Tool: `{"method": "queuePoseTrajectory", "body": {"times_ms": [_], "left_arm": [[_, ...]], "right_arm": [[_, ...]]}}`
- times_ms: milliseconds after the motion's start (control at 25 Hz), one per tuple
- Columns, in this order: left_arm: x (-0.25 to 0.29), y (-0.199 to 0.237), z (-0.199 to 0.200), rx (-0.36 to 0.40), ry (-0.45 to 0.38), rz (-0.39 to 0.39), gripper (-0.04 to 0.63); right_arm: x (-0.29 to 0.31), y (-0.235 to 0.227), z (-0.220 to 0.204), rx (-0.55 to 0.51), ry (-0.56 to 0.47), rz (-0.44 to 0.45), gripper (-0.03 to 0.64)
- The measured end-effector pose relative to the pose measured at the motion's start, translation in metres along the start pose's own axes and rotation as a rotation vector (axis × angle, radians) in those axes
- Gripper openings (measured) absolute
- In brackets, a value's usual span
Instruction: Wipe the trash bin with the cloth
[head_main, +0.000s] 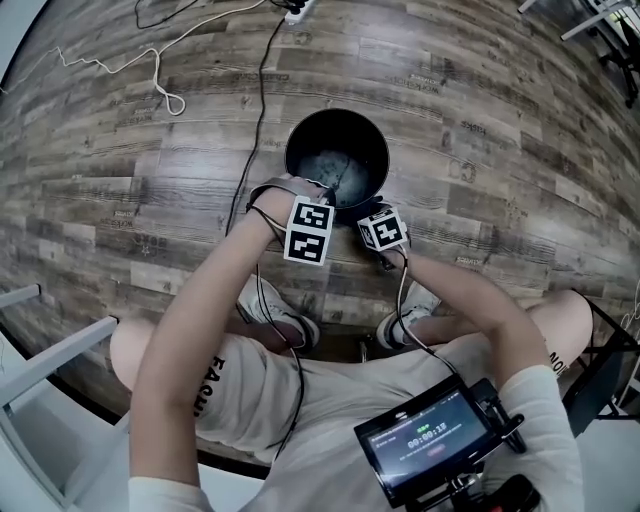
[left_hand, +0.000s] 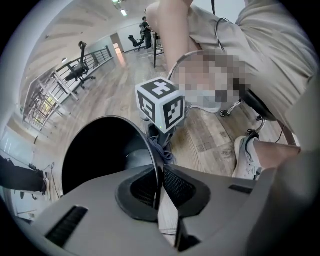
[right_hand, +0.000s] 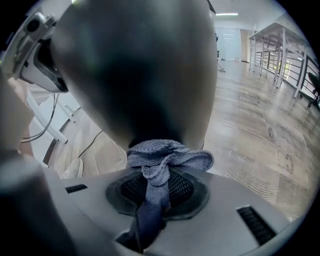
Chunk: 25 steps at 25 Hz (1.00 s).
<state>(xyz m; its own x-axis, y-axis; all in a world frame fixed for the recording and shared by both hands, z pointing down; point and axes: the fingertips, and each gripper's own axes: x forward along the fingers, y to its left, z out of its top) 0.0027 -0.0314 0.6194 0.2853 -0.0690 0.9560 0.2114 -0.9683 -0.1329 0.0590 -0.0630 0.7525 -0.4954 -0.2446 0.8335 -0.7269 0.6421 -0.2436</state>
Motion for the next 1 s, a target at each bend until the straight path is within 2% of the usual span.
{"method": "queuePoseTrajectory", "body": {"times_ms": [120,240,320,440,520,600,720,840,1000], "left_arm": [[0.001,0.0,0.0,-0.001,0.0,-0.001,0.037],[0.002,-0.002,0.001,-0.016,0.001,-0.003,0.037],[0.002,0.0,0.001,-0.025,0.005,-0.002,0.037],[0.001,0.002,-0.001,-0.032,0.019,0.015,0.038],[0.002,0.001,0.0,-0.043,0.019,0.033,0.038],[0.001,-0.003,0.003,-0.062,-0.005,0.032,0.046],[-0.01,-0.004,-0.001,-0.059,-0.023,0.022,0.115],[-0.018,0.002,-0.017,-0.032,0.015,0.037,0.13],[-0.016,0.002,-0.042,0.033,0.11,0.05,0.132]], "right_arm": [[0.023,-0.01,-0.013,0.009,0.043,-0.005,0.081],[0.046,-0.019,-0.028,0.066,0.091,0.019,0.081],[0.051,-0.022,-0.031,0.094,0.081,0.034,0.081],[0.049,-0.019,-0.031,0.051,0.077,0.014,0.081],[0.04,-0.013,-0.035,-0.007,0.105,-0.003,0.082],[0.022,-0.002,-0.035,-0.017,0.095,0.008,0.082],[-0.008,0.019,-0.03,-0.008,0.077,0.062,0.082],[-0.035,0.032,-0.03,-0.009,0.073,0.104,0.082],[-0.072,0.043,-0.021,0.069,0.042,0.12,0.081]]}}
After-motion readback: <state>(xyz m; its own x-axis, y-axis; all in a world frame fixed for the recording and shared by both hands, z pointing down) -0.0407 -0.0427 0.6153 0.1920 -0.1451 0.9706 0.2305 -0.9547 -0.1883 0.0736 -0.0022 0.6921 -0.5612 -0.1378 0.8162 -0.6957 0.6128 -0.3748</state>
